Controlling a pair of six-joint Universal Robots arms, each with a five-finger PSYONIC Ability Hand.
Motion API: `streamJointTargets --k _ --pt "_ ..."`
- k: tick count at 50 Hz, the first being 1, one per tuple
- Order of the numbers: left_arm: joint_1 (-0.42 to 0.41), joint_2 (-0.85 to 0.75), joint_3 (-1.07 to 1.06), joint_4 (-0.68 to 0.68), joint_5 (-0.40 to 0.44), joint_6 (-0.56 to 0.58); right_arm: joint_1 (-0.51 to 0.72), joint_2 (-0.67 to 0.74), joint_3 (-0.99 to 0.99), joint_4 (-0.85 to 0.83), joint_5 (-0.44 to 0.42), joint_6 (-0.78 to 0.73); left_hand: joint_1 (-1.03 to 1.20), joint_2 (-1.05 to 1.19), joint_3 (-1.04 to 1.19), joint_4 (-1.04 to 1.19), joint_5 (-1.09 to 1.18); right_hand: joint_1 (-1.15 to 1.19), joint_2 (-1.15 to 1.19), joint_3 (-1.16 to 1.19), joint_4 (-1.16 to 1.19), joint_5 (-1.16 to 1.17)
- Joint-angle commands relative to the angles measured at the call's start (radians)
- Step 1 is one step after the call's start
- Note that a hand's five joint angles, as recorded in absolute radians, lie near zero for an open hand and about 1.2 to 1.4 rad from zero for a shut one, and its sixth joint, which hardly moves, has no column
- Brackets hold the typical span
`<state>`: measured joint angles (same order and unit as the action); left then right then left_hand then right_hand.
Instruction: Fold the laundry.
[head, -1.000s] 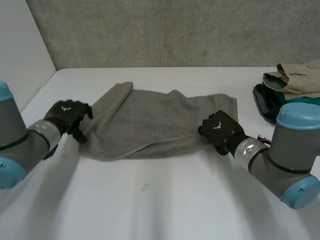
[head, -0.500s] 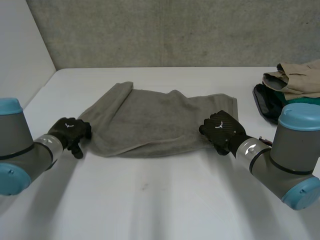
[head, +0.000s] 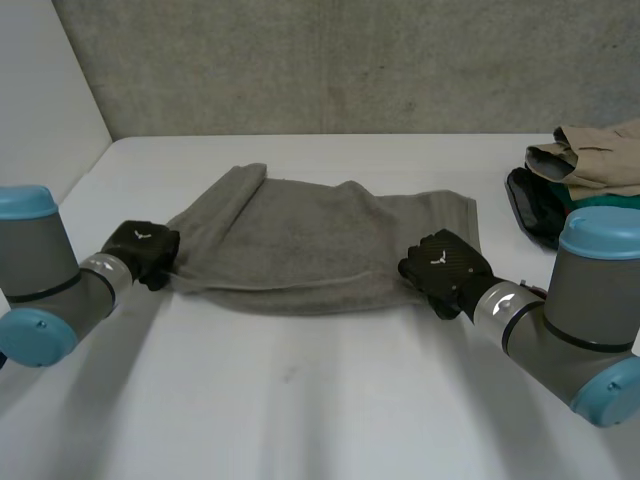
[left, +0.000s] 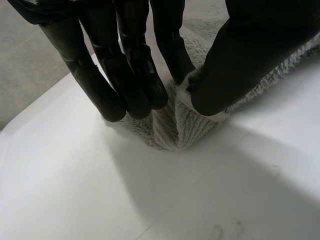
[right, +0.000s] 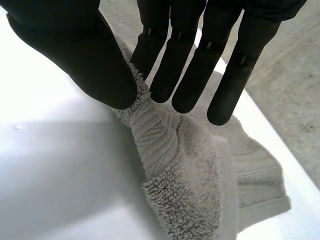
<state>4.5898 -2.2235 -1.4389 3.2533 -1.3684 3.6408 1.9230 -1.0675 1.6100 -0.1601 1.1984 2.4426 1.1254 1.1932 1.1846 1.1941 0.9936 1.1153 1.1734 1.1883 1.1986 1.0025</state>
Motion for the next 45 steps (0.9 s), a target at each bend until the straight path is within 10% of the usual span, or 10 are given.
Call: streamJointTargets --k 1,7,16,27,45 --pt "0.014 0.084 -0.029 -0.035 -0.035 -0.036 0.013 -0.057 -0.001 0.223 0.000 -0.072 0.271 0.203 0.212 0.202 0.228 -0.071 -0.129 -0.144 -0.154 -0.132" --pt "0.018 0.163 -0.078 -0.030 -0.009 -0.047 -0.061 -0.149 -0.083 0.301 -0.008 -0.003 0.271 0.203 0.212 0.202 0.228 -0.565 -0.623 -0.638 -0.648 -0.626" --pt "0.021 0.232 -0.149 -0.030 0.031 -0.041 -0.150 -0.054 -0.353 0.416 -0.031 0.285 0.271 0.203 0.212 0.202 0.228 -0.565 -0.623 -0.638 -0.648 -0.627" --pt "0.041 0.312 -0.215 -0.029 0.060 -0.041 -0.121 0.259 -0.763 0.890 0.042 0.128 0.271 0.203 0.212 0.202 0.228 -0.524 -0.582 -0.597 -0.607 -0.586" --pt "0.049 0.305 -0.216 -0.029 0.075 -0.038 -0.018 0.376 -0.808 0.722 0.222 0.039 0.271 0.203 0.212 0.202 0.228 -0.706 -0.764 -0.779 -0.789 -0.768"
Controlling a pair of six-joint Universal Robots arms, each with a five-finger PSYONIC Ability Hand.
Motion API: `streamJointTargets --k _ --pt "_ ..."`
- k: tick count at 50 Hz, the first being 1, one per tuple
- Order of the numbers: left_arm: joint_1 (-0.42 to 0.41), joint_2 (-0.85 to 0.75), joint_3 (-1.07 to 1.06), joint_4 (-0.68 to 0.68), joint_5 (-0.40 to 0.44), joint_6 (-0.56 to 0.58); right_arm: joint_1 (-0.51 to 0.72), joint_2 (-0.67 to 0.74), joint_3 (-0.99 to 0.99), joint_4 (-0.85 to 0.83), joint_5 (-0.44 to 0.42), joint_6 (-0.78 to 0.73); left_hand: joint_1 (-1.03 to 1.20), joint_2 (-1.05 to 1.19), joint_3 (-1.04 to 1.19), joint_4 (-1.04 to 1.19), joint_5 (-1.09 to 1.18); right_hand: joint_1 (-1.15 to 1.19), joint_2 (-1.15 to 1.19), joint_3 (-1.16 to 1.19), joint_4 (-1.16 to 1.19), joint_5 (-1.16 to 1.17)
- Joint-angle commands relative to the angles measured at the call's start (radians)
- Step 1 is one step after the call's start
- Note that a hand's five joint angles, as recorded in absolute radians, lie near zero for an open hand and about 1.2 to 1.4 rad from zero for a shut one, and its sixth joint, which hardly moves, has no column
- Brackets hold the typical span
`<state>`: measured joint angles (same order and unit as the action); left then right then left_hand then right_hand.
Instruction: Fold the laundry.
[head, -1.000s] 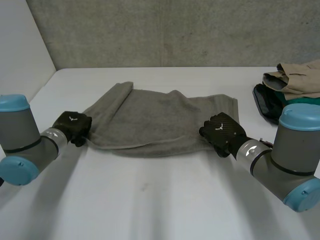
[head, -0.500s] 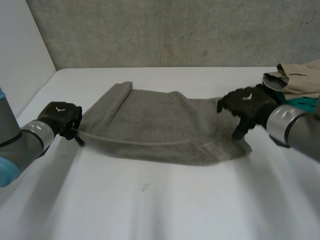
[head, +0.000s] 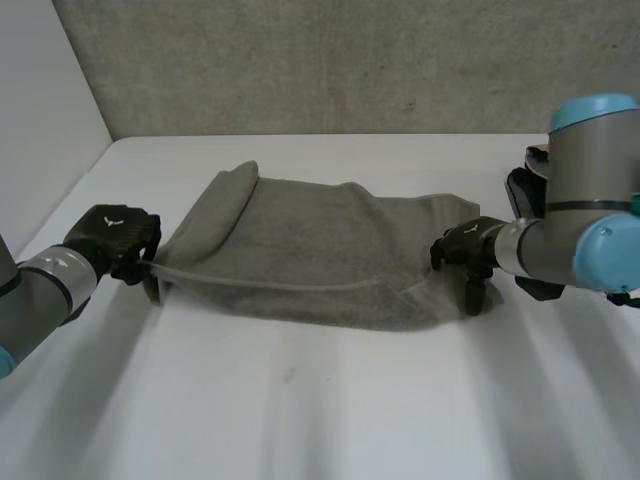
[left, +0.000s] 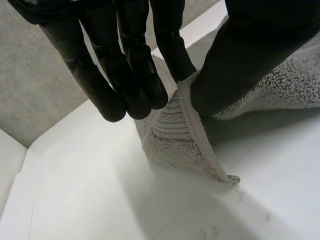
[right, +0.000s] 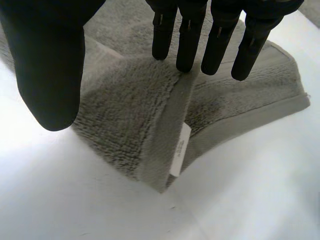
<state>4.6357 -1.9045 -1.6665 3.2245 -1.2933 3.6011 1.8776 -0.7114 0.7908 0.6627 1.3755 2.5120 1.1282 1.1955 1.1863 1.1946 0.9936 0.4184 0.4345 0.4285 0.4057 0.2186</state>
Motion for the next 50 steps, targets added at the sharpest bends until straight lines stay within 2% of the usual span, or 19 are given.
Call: streamJointTargets --k 1,7,10,11,14,15,22,26,27,30,31,35,38,43,50 --pt "0.003 -0.016 0.013 0.000 0.002 0.002 0.031 0.023 0.011 -0.107 0.046 -0.032 0.268 0.201 0.210 0.202 0.228 -0.009 -0.025 -0.019 0.004 0.016" --pt "0.002 -0.018 0.019 -0.002 0.000 0.002 0.044 0.046 0.007 -0.120 0.053 -0.047 0.268 0.201 0.210 0.202 0.228 0.009 -0.007 -0.002 0.021 0.034" --pt "0.000 -0.022 0.027 0.000 0.000 0.002 0.049 0.053 -0.001 -0.121 0.063 -0.056 0.268 0.201 0.210 0.202 0.228 0.125 0.109 0.115 0.138 0.151" --pt "0.000 -0.027 0.033 0.001 0.000 0.004 0.049 0.056 -0.008 -0.124 0.068 -0.055 0.268 0.201 0.210 0.202 0.228 0.347 0.331 0.337 0.360 0.372" --pt "-0.002 -0.039 0.048 0.001 0.000 0.010 0.051 0.058 -0.025 -0.127 0.066 -0.053 0.268 0.201 0.210 0.202 0.228 0.724 0.708 0.714 0.736 0.749" --pt "-0.002 -0.051 0.063 0.001 0.000 0.013 0.051 0.061 -0.039 -0.129 0.066 -0.053 0.268 0.201 0.210 0.202 0.228 0.975 0.959 0.965 0.988 1.001" --pt "-0.015 -0.116 0.244 0.012 -0.004 0.053 0.040 0.061 -0.177 -0.213 0.071 -0.048 0.268 0.201 0.210 0.202 0.228 0.978 0.962 0.968 0.991 1.003" --pt "-0.022 -0.136 0.457 0.053 -0.026 0.064 0.011 0.015 -0.306 -0.408 0.089 -0.023 0.268 0.201 0.210 0.202 0.228 0.978 0.962 0.968 0.991 1.003" --pt "-0.018 -0.134 0.541 0.095 -0.046 0.056 0.000 -0.026 -0.312 -0.523 0.086 0.003 0.268 0.201 0.210 0.202 0.228 0.978 0.962 0.968 0.991 1.003" --pt "-0.018 -0.120 0.637 0.167 -0.080 0.018 -0.018 -0.103 -0.260 -0.733 0.063 0.065 0.268 0.201 0.210 0.202 0.228 0.978 0.962 0.968 0.991 1.003" --pt "-0.018 -0.108 0.675 0.213 -0.093 -0.023 -0.034 -0.159 -0.190 -0.881 0.036 0.112 0.268 0.201 0.210 0.202 0.228 0.978 0.962 0.968 0.991 1.003" --pt "-0.020 -0.065 0.689 0.296 -0.086 -0.139 -0.054 -0.297 0.032 -1.176 -0.053 0.223 0.268 0.201 0.210 0.202 0.228 0.978 0.962 0.968 0.991 1.003" --pt "-0.023 -0.038 0.634 0.307 -0.055 -0.182 -0.052 -0.361 0.180 -1.273 -0.114 0.280 0.268 0.201 0.210 0.202 0.228 0.978 0.962 0.968 0.991 1.003" --pt "-0.003 0.002 0.480 0.298 -0.044 -0.154 -0.057 -0.379 0.289 -1.275 -0.136 0.278 0.268 0.201 0.210 0.202 0.228 0.978 0.962 0.968 0.991 1.003" --pt "0.018 0.018 0.156 0.294 -0.011 -0.076 -0.075 -0.320 0.421 -1.074 -0.165 0.251 0.268 0.201 0.210 0.202 0.228 0.978 0.962 0.968 0.991 1.003"
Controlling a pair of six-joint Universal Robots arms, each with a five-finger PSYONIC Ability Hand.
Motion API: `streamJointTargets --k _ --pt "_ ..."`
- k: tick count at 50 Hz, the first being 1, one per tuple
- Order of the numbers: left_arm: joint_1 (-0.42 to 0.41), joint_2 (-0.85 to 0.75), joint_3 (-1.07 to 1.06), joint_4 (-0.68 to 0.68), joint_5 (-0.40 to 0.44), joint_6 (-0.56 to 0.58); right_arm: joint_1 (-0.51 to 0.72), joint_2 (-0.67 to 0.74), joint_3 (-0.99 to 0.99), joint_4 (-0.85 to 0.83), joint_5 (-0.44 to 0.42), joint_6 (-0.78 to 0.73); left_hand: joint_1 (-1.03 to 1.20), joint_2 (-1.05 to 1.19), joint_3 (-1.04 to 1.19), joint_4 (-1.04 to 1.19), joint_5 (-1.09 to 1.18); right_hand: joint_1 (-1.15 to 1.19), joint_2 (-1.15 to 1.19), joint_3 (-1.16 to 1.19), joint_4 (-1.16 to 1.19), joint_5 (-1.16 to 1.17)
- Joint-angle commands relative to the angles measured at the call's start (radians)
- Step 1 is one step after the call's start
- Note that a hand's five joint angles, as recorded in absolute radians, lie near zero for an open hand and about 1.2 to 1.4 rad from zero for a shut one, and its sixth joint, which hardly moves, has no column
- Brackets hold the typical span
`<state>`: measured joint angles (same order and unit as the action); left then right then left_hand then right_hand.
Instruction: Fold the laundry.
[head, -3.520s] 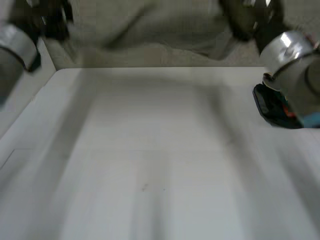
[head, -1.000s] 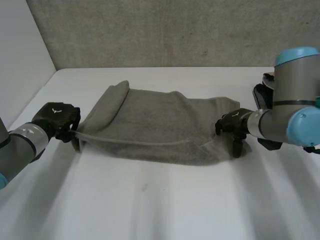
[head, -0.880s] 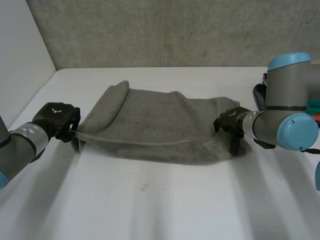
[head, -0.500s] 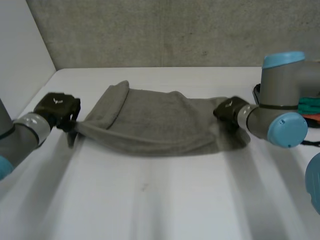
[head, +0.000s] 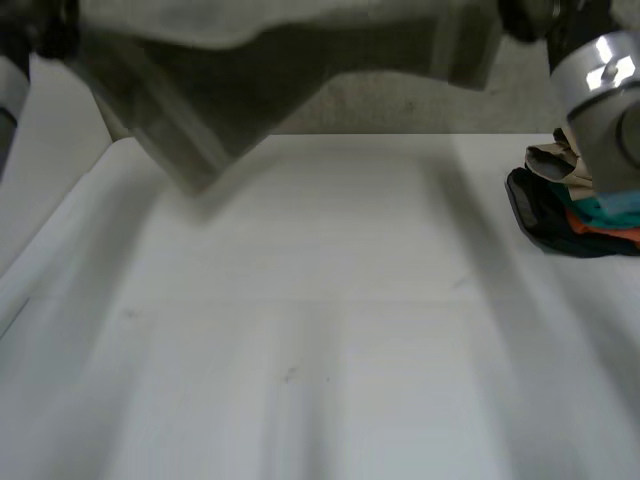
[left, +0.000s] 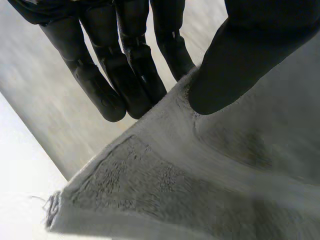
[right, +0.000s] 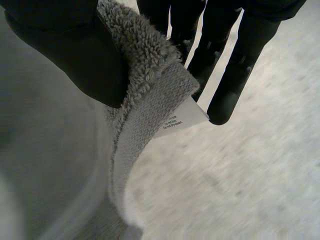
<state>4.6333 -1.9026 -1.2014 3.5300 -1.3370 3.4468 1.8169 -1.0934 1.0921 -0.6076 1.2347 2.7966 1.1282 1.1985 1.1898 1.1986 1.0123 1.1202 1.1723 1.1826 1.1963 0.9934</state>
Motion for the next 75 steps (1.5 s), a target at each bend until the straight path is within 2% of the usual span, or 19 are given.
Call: streamJointTargets --k 1,5,11,17,24,31,37,49,62,67,68,71,72,75 --pt "0.021 0.013 -0.346 -0.010 0.044 0.087 -0.014 0.075 0.136 0.222 -0.030 -0.046 0.268 0.198 0.206 0.198 0.209 0.276 0.224 0.214 0.200 0.228" --pt "0.024 -0.024 -0.501 0.013 0.104 0.138 -0.013 0.138 0.207 0.347 -0.037 -0.135 0.268 0.198 0.206 0.198 0.209 0.276 0.224 0.214 0.200 0.228" --pt "0.051 -0.137 -0.592 0.047 0.153 0.216 -0.022 0.199 0.264 0.431 -0.035 -0.227 0.268 0.198 0.206 0.198 0.209 0.276 0.224 0.214 0.200 0.228" --pt "0.102 -0.200 -0.567 -0.009 0.159 0.224 -0.028 0.202 0.295 0.443 -0.034 -0.207 0.213 0.143 0.151 0.142 0.154 0.276 0.224 0.214 0.200 0.228" --pt "0.125 -0.210 -0.544 -0.046 0.171 0.212 -0.045 0.135 0.325 0.442 -0.027 -0.143 -0.183 -0.253 -0.244 -0.253 -0.241 0.276 0.224 0.214 0.200 0.228" --pt "0.127 -0.214 -0.553 -0.020 0.167 0.207 -0.082 0.106 0.327 0.439 -0.020 -0.077 -0.362 -0.433 -0.424 -0.433 -0.421 0.276 0.224 0.214 0.200 0.228" --pt "0.140 -0.210 -0.558 0.004 0.151 0.207 -0.105 0.101 0.321 0.442 0.000 -0.071 -0.369 -0.439 -0.430 -0.439 -0.427 0.276 0.224 0.214 0.200 0.228" --pt "0.139 -0.228 -0.507 0.021 0.167 0.177 -0.094 0.102 0.322 0.453 -0.003 -0.072 -0.295 -0.366 -0.357 -0.366 -0.354 0.276 0.224 0.214 0.200 0.228" --pt "0.116 -0.271 -0.428 -0.141 0.168 0.134 -0.097 0.102 0.319 0.457 -0.001 -0.078 -0.336 -0.407 -0.398 -0.407 -0.395 0.276 0.224 0.214 0.200 0.228" --pt "0.120 -0.291 -0.408 -0.140 0.159 0.138 -0.100 0.101 0.315 0.466 -0.003 -0.078 -0.328 -0.398 -0.389 -0.398 -0.386 0.276 0.224 0.214 0.200 0.228" --pt "0.120 -0.296 -0.405 -0.137 0.157 0.140 -0.100 0.101 0.315 0.469 -0.003 -0.078 -0.304 -0.375 -0.366 -0.375 -0.363 0.276 0.224 0.214 0.200 0.228" --pt "0.124 -0.311 -0.380 -0.129 0.145 0.160 -0.102 0.101 0.313 0.476 -0.004 -0.072 0.172 0.102 0.111 0.102 0.114 0.276 0.224 0.214 0.200 0.228" --pt "0.122 -0.311 -0.376 -0.129 0.142 0.169 -0.102 0.101 0.313 0.479 -0.004 -0.072 0.267 0.197 0.205 0.197 0.208 0.276 0.224 0.214 0.200 0.228" --pt "0.120 -0.277 -0.380 -0.160 0.104 0.199 -0.100 0.092 0.313 0.497 -0.003 -0.080 0.268 0.198 0.206 0.198 0.209 0.276 0.224 0.214 0.200 0.228"
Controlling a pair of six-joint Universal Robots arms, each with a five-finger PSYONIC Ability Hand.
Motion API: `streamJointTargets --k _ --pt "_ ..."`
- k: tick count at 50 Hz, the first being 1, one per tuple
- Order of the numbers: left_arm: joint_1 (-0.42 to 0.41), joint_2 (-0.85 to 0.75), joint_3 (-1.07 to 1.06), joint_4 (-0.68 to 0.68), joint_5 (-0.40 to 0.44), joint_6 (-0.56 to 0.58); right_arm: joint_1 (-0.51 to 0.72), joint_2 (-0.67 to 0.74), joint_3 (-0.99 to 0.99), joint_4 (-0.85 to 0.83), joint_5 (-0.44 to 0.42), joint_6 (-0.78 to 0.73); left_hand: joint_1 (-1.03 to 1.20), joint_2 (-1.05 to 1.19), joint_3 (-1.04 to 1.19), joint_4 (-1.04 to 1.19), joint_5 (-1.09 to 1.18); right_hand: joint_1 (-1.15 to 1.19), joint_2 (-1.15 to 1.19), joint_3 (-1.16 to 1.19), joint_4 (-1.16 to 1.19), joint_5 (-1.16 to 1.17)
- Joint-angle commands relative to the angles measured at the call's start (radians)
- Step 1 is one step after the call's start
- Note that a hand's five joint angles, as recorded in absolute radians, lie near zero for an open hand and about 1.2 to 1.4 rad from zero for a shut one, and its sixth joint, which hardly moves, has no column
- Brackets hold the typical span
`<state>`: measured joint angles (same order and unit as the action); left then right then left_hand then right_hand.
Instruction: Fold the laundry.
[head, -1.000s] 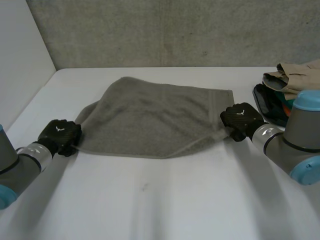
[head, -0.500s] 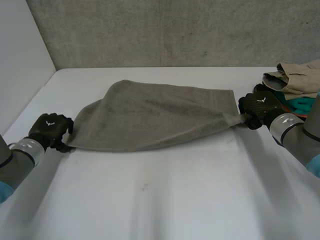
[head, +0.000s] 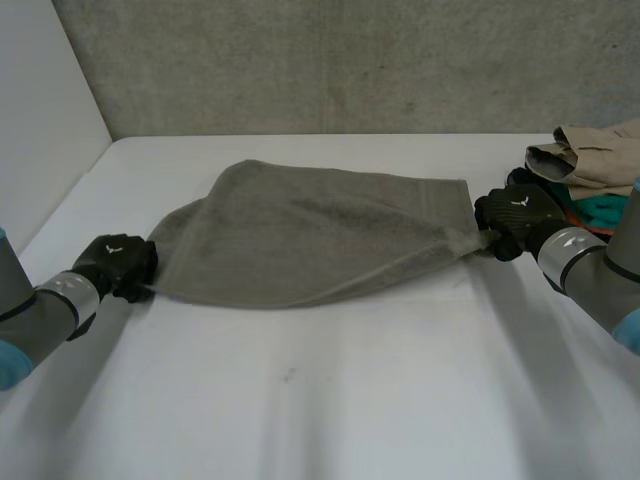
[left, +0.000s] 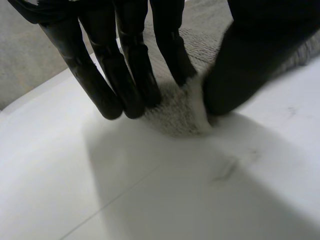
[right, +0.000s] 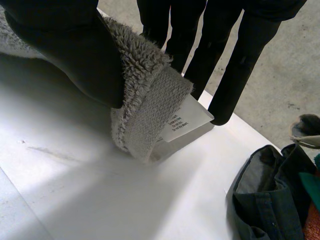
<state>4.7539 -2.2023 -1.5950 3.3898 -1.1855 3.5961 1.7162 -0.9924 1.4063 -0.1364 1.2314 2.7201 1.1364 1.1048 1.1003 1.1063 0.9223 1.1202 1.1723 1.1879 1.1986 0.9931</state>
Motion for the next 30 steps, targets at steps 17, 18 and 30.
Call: streamJointTargets --k 17,18,30 --pt "0.084 0.575 -0.296 -0.576 -0.028 0.478 -0.010 -0.130 -0.030 0.789 0.031 -0.575 0.260 0.291 0.296 0.290 0.299 0.276 0.224 0.208 0.198 0.229" --pt "0.106 0.572 -0.298 -0.672 -0.035 0.530 -0.015 -0.135 -0.015 0.883 0.048 -0.647 0.260 0.291 0.296 0.290 0.299 0.276 0.224 0.208 0.198 0.229" --pt "-0.014 0.336 -0.033 -0.566 -0.095 0.514 0.042 -0.025 -0.113 0.772 0.083 -0.573 0.260 0.291 0.296 0.290 0.299 0.276 0.224 0.208 0.198 0.229"
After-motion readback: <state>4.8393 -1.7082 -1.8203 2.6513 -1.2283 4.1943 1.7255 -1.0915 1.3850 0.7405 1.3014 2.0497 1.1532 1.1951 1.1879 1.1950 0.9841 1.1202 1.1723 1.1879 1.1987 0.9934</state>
